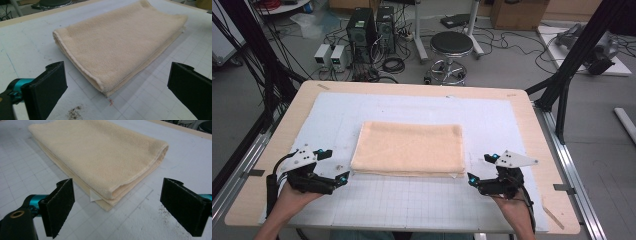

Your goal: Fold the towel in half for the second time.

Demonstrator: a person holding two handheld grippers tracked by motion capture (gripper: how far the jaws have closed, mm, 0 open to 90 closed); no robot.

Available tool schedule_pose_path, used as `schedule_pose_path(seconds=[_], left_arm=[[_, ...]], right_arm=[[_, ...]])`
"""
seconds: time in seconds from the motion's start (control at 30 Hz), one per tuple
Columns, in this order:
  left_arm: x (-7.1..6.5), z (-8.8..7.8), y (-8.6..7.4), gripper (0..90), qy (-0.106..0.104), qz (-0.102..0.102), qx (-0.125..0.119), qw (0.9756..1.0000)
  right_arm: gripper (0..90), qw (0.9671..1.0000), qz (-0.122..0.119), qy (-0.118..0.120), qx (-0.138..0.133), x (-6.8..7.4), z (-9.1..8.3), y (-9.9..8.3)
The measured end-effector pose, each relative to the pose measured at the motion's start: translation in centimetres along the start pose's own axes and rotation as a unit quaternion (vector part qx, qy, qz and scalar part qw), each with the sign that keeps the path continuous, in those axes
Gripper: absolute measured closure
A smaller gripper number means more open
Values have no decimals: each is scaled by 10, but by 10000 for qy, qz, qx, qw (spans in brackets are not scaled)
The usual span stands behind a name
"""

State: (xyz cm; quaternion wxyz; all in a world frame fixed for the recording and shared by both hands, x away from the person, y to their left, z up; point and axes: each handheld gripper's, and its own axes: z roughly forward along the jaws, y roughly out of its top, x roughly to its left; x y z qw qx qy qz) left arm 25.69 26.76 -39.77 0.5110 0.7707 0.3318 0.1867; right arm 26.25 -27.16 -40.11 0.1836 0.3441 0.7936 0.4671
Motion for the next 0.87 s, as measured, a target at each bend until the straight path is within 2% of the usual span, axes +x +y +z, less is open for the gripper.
schedule_pose_path(seconds=[0.2,0.33,0.57,0.7,0.87], left_arm=[[-6,-6,-7,26,42,56,60,10000],[-8,-10,-13,25,69,18,71,9999],[-9,-13,-21,26,82,28,144,9999],[-8,-15,-25,25,95,5,158,9998],[-7,-14,-29,26,97,-30,199,9997]], right_arm=[[113,10000,71,-23,6,3,-7,-12],[113,9999,125,-68,-2,3,-12,-19],[114,9997,169,-158,39,2,-18,-30],[114,9997,248,-80,21,2,-20,-33],[113,9996,246,-118,14,3,-20,-36]])
